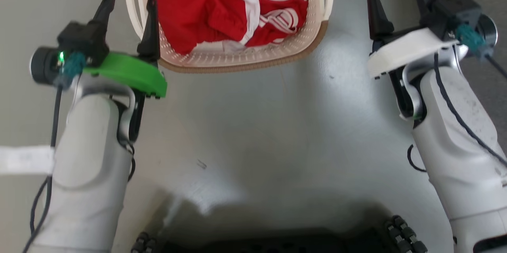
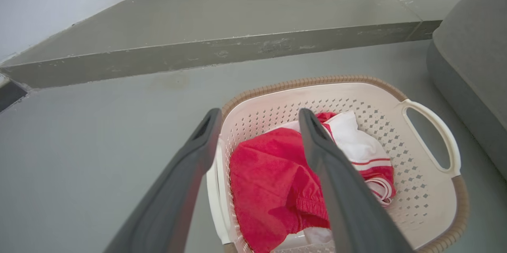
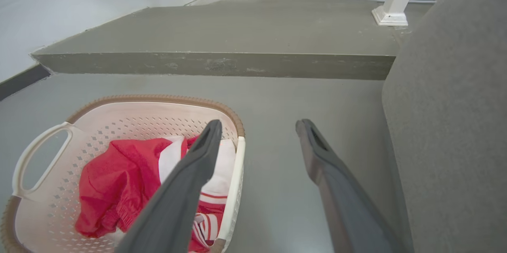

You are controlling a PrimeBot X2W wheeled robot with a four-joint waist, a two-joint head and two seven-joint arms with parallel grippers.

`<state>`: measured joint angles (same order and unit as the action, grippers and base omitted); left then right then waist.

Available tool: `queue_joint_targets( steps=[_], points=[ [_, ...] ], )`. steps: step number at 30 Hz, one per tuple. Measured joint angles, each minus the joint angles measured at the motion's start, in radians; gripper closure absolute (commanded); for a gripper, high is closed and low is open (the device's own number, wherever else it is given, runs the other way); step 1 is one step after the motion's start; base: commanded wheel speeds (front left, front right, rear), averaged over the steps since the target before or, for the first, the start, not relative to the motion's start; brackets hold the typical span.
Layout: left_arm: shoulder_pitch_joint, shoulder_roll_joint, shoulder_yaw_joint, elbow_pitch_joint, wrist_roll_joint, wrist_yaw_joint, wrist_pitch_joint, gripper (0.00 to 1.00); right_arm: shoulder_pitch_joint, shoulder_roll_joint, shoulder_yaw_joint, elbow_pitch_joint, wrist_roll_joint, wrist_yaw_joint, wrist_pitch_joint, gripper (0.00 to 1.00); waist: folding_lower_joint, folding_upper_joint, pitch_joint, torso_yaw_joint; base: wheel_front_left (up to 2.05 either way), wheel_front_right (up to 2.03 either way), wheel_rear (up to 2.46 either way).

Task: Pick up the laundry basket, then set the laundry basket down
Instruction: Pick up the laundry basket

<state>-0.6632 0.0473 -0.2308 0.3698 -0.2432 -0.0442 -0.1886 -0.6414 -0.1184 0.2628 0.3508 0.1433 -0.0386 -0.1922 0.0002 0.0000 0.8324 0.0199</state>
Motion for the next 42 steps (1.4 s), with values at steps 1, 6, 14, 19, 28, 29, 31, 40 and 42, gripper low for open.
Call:
queue_joint_targets(
  steps=[1,6,14,19,28,29,31,40,42],
  points=[
    [-0.017,0.0,-0.001,0.021,0.0,-0.006,0.008,0.0,-0.012,0.0,0.001,0.021,0.0,0.003,0.002,0.0,0.0,0.0,0.01,0.001,0.0,0.0,0.0],
    [-0.085,-0.001,-0.003,0.123,-0.002,-0.017,0.051,0.0,-0.065,0.014,0.016,0.121,0.018,0.021,0.036,0.0,0.0,0.0,0.051,0.007,0.0,0.0,0.0],
    [-0.156,-0.003,0.0,0.258,-0.034,-0.031,0.114,0.0,-0.147,0.029,0.033,0.24,0.031,0.03,0.067,0.0,-0.0001,0.0,0.078,0.01,0.0,0.0,0.0],
    [-0.219,-0.004,0.016,0.323,-0.054,-0.036,0.154,0.0,-0.206,0.037,0.049,0.307,0.04,0.04,0.099,0.0,0.0,0.0,0.096,0.007,0.0,0.0,0.0],
    [-0.308,0.004,0.047,0.443,-0.073,-0.044,0.209,0.0,-0.302,0.045,0.087,0.415,0.043,0.052,0.142,0.0,-0.0001,0.0,0.134,0.0,0.0,0.0,0.0],
    [-0.317,0.006,0.048,0.453,-0.074,-0.044,0.211,0.0,-0.313,0.046,0.092,0.422,0.043,0.056,0.142,0.0,-0.0001,0.0,0.138,-0.001,0.0,0.0,0.0],
    [-0.335,0.012,0.049,0.469,-0.074,-0.044,0.219,0.0,-0.335,0.047,0.105,0.435,0.043,0.06,0.15,0.0,-0.0001,0.0,0.147,-0.004,0.0,0.0,0.0],
    [-0.409,0.032,0.032,0.528,-0.074,-0.062,0.241,0.0,-0.406,0.052,0.146,0.481,0.083,0.068,0.164,0.0,-0.0001,0.0,0.194,-0.019,0.0,0.0,0.0],
    [-0.421,0.032,0.026,0.54,-0.074,-0.067,0.242,0.0,-0.412,0.051,0.157,0.488,0.106,0.072,0.164,0.0,-0.0001,0.0,0.205,-0.02,0.0,0.0,0.0]
  ],
)
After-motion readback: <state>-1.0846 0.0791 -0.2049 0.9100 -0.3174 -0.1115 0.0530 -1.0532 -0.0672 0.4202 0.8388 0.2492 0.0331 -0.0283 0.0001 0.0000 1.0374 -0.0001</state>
